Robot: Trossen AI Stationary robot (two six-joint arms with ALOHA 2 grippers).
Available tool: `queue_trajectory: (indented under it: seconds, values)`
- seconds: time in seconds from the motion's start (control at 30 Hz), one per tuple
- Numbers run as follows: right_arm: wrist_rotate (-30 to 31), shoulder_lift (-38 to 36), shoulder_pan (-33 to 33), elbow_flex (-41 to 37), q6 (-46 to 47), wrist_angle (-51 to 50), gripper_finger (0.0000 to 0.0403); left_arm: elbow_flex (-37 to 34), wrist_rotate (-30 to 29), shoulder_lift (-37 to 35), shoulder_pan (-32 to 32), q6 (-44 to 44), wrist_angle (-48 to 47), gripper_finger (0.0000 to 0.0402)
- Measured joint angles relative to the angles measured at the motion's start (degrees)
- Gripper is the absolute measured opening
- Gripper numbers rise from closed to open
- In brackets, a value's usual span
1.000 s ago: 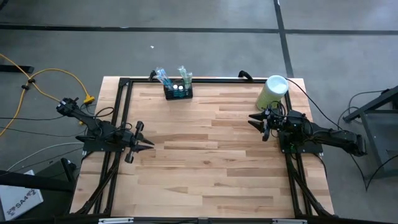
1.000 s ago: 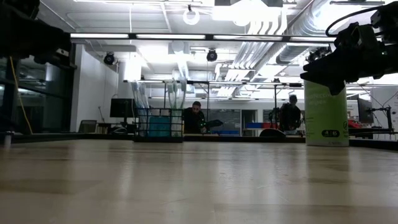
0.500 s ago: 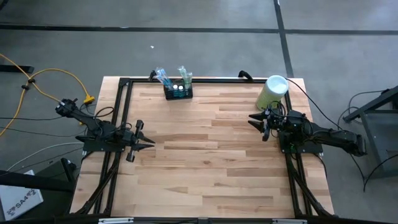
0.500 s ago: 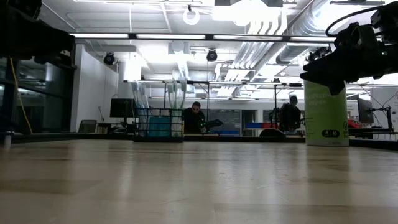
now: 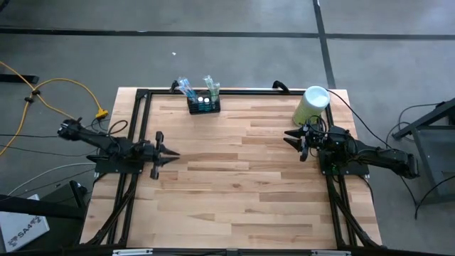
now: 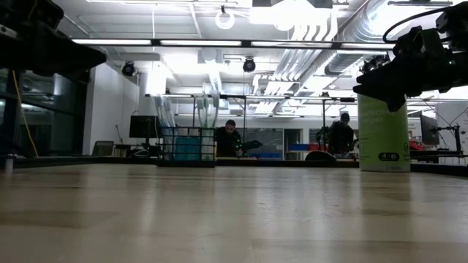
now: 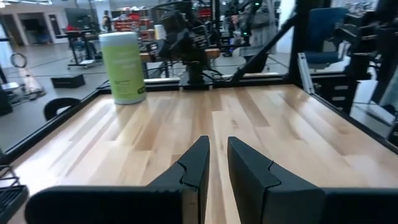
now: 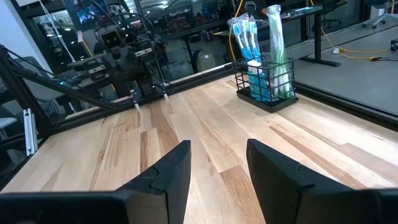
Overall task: Pick & Place toothbrushing station
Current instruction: Return to Home Position
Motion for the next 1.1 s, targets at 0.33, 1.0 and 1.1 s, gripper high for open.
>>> queue_trajectory:
  seconds: [0.33,1.0,1.1]
  values:
    - [0.0,0.0,0.0,0.0,0.0,0.0,0.0148,0.0,0.0,0.0,1.6,-0.3,0.0,0.0053]
    - [0.0,0.0,0.0,0.0,0.0,0.0,0.0148,0.0,0.1,0.0,1.6,-0.5,0.0,0.0053]
    - [0.0,0.0,0.0,0.0,0.0,0.0,0.0148,0.0,0.1,0.0,1.6,-0.5,0.0,0.0053]
